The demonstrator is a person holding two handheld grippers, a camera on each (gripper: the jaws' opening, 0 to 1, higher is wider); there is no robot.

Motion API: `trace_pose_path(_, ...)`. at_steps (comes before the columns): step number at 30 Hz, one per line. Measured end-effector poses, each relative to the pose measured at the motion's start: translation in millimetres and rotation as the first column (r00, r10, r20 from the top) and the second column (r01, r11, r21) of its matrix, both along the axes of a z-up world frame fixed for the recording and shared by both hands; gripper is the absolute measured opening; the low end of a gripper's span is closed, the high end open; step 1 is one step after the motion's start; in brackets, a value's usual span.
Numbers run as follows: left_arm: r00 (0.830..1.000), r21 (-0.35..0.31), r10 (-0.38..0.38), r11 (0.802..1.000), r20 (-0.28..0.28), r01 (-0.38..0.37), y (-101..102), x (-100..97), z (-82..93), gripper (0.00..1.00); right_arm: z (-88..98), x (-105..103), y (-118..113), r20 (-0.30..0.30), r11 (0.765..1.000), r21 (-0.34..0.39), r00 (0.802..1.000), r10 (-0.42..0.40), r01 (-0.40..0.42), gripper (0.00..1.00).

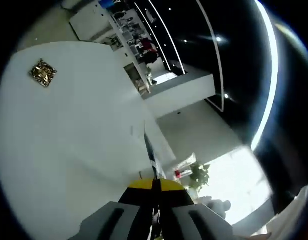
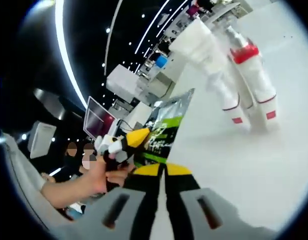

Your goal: Arrange the skincare products in the storage area until every visible bottle or jar stands upright without overlapping.

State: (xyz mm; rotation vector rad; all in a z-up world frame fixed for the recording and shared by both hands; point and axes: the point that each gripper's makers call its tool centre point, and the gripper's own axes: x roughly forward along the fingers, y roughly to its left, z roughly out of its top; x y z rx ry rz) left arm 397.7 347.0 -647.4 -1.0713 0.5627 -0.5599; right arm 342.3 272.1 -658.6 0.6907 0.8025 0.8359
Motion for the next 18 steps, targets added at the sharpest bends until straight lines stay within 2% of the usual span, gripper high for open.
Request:
trace_pose_path(4, 1.0, 0.004, 0.0, 1.0, -0.021, 0.0, -5.8, 12.0, -13.8, 0.01, -15.5, 13.7, -7.8, -0.067, 0.998, 0.007, 0.996, -0.063, 0.064, 0.03)
trace_pose_path(11, 0.999, 0.028, -0.008, 1.0, -0.052, 0.01, -16.5, 34.5, -36.8, 0.01, -34.4, 36.9, -19.3, -0.102, 0.99, -0.005, 0.985, -0.141, 0.141, 0.03)
trace_pose_path(18, 0.996, 0.072, -0.01, 0.997, -0.083, 0.016, -17.9, 43.5, -58.2, 0.01, -55.1, 47.6, -20.7, -0.124, 0.985, -0.029, 0.977, -0.174, 0.172, 0.03)
